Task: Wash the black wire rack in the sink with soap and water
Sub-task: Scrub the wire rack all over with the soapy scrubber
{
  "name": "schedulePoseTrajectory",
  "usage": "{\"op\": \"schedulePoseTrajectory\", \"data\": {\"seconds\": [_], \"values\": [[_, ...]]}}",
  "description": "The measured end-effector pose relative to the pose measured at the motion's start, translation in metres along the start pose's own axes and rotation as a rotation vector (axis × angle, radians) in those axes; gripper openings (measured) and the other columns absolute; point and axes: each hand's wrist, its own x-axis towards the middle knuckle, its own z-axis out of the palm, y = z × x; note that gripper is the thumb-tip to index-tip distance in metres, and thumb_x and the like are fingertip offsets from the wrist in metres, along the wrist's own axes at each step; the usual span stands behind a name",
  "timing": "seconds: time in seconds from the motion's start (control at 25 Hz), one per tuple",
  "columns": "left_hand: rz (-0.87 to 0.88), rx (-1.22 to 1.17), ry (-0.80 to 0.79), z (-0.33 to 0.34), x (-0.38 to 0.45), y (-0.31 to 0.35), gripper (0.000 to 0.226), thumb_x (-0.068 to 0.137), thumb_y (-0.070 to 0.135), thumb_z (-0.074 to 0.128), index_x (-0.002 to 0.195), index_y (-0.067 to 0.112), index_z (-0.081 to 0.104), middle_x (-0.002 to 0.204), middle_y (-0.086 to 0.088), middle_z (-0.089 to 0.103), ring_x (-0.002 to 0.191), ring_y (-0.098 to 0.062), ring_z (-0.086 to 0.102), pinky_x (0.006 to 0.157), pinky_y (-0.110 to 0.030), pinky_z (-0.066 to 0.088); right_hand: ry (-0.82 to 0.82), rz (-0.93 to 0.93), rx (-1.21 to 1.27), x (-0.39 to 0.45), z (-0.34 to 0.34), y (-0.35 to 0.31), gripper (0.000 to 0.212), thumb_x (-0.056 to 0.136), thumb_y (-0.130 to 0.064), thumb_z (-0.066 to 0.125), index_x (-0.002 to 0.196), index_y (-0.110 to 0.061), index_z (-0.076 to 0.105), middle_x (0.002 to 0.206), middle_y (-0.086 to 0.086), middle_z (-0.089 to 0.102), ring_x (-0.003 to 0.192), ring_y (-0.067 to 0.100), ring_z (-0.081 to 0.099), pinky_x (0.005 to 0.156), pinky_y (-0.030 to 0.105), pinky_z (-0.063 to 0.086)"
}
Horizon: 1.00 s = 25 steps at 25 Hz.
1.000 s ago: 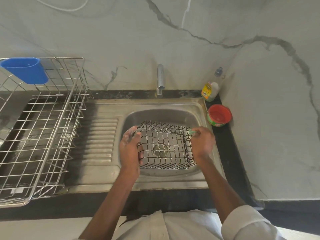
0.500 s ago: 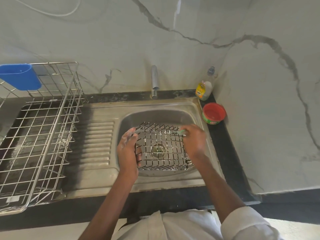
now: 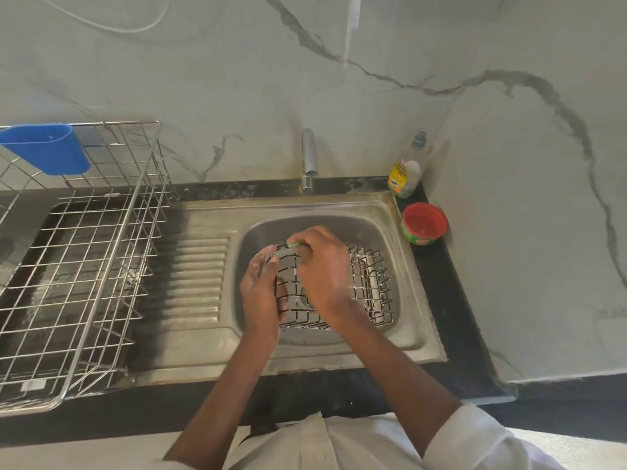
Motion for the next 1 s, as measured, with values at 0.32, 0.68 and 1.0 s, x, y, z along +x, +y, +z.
{"op": "schedulePoseTrajectory", "data": {"seconds": [0.32,0.68,1.0], "values": [[-0.015,-0.007,-0.063,0.004,-0.005,-0.005,0.022,0.108,0.029,0.054,0.124,0.026,0.069,0.058,-0.006,0.043,0.041,-0.015,0.036,0.039,-0.021,0.026,0.067,-0.01,0.046,-0.016,0.004,0.008,0.03,0.086,0.01,0.067,0.095,-0.015,0.082,0.092,-0.004,0.076,0.084,0.011,0.069,0.073,0.029,0.059],[0.077,-0.035,-0.077,-0.009,-0.011,-0.001,0.027,0.108,0.027,0.059,0.131,0.038,0.069,0.061,0.002,0.051,0.042,-0.013,0.04,0.035,-0.024,0.034,0.135,0.434,-0.186,-0.003,-0.045,0.092,0.029,0.092,0.005,0.062,0.108,-0.014,0.078,0.102,0.003,0.076,0.08,0.008,0.063,0.061,0.002,0.035],[0.117,-0.014,-0.056,0.0,-0.011,-0.003,0.024,0.106,0.021,0.063,0.125,0.033,0.073,0.079,-0.002,0.055,0.043,-0.011,0.037,0.034,-0.024,0.03,0.108,-0.131,-0.004,-0.002,-0.009,0.006,0.034,0.086,0.017,0.062,0.093,-0.011,0.079,0.096,0.0,0.075,0.09,0.013,0.068,0.079,0.014,0.053]]}}
